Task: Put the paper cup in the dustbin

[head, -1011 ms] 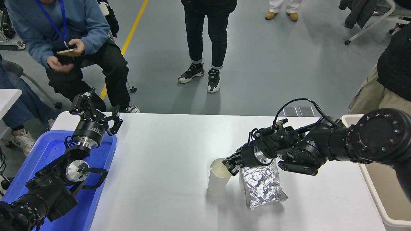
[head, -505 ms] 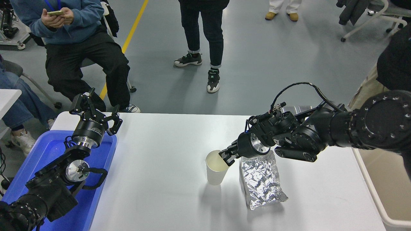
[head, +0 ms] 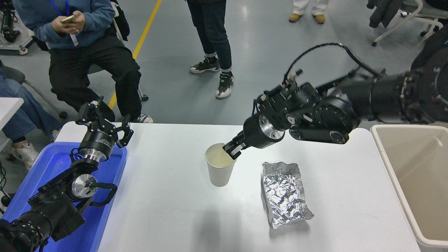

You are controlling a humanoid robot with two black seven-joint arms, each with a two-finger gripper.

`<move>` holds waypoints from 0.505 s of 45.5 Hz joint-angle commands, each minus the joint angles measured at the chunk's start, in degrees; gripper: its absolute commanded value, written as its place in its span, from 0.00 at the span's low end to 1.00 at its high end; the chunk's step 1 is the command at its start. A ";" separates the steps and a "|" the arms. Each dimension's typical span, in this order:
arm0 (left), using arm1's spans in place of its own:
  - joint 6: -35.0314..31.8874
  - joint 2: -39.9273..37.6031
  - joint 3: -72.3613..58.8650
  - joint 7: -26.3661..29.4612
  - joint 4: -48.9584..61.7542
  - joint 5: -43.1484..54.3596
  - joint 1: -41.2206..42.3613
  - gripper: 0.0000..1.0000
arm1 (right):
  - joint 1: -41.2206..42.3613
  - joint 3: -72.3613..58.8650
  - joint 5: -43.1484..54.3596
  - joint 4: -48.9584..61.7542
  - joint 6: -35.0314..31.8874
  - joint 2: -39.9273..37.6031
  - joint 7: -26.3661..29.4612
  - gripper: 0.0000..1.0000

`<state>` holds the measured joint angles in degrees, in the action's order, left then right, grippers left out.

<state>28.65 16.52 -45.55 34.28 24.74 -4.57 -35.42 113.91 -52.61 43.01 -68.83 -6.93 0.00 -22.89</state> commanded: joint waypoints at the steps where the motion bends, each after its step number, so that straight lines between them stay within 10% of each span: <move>1: 0.00 0.00 0.02 0.00 -0.04 0.00 0.00 1.00 | 7.55 0.05 -1.96 -3.59 -1.95 -1.14 0.04 0.00; 23: 0.00 0.00 -0.06 0.00 0.05 0.00 0.00 1.00 | 10.54 -2.41 -1.26 -3.68 -1.86 -10.89 0.04 0.00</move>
<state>28.65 16.52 -45.54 34.28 24.76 -4.56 -35.42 122.48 -53.67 41.27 -72.04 -8.54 -4.60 -22.81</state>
